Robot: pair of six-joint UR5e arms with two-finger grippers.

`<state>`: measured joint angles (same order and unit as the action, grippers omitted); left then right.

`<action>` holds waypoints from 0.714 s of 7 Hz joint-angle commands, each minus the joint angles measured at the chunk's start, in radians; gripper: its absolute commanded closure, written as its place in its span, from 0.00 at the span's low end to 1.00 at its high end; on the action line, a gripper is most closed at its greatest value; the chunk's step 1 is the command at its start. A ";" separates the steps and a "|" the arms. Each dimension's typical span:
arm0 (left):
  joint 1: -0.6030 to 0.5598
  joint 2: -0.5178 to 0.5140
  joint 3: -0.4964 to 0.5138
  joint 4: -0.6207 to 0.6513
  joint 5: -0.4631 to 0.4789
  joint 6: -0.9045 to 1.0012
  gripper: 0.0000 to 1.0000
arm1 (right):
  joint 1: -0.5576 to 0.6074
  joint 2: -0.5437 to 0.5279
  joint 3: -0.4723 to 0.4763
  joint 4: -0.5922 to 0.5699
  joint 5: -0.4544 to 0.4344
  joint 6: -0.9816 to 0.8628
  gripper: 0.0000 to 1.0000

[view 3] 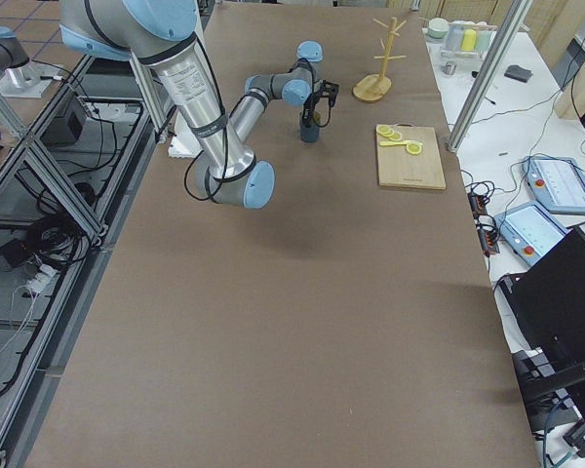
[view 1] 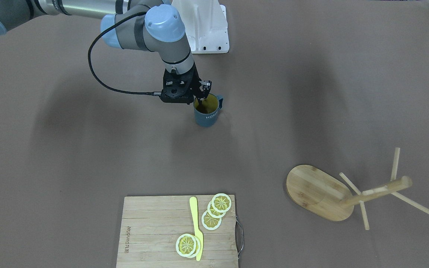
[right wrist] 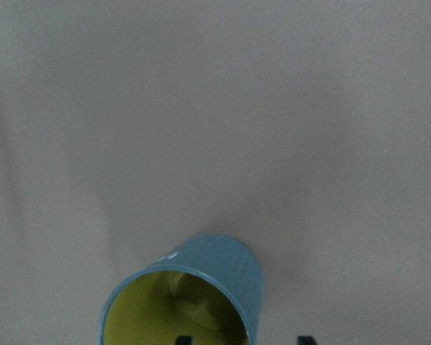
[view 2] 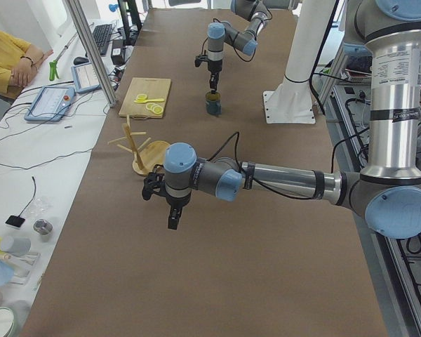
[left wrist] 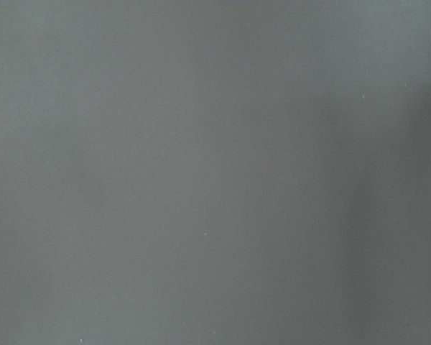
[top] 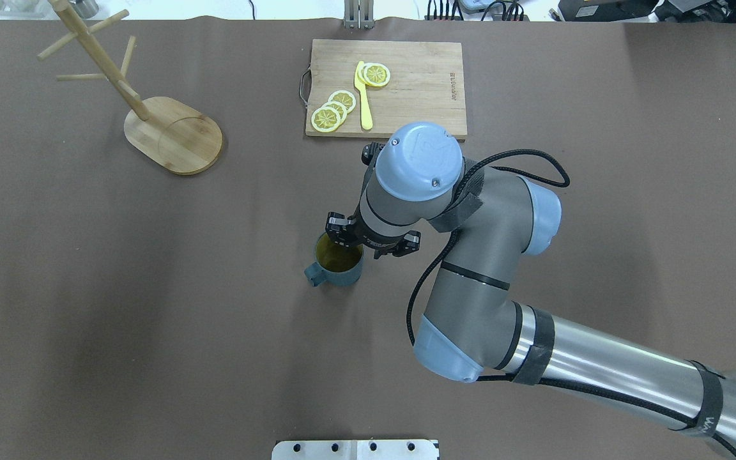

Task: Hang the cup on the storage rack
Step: 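Carry the blue mug with the right gripper to the table center and set it down, then release the mug and raise the right gripper away while the left arm reaches in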

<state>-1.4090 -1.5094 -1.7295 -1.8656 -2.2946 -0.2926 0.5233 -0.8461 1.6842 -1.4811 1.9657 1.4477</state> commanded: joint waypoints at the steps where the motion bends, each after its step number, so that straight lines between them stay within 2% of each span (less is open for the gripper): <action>1: 0.149 0.002 -0.012 -0.229 0.000 -0.302 0.01 | 0.129 -0.106 0.110 -0.001 0.121 -0.015 0.00; 2: 0.233 0.000 -0.039 -0.292 0.004 -0.427 0.01 | 0.209 -0.172 0.144 0.001 0.171 -0.047 0.00; 3: 0.324 -0.012 -0.097 -0.302 0.018 -0.523 0.01 | 0.284 -0.224 0.149 -0.001 0.243 -0.144 0.00; 5: 0.457 -0.061 -0.189 -0.303 0.107 -0.648 0.01 | 0.355 -0.293 0.152 0.001 0.269 -0.249 0.00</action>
<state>-1.0403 -1.5486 -1.8595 -2.1627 -2.2377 -0.8474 0.8312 -1.0972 1.8332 -1.4801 2.2117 1.2619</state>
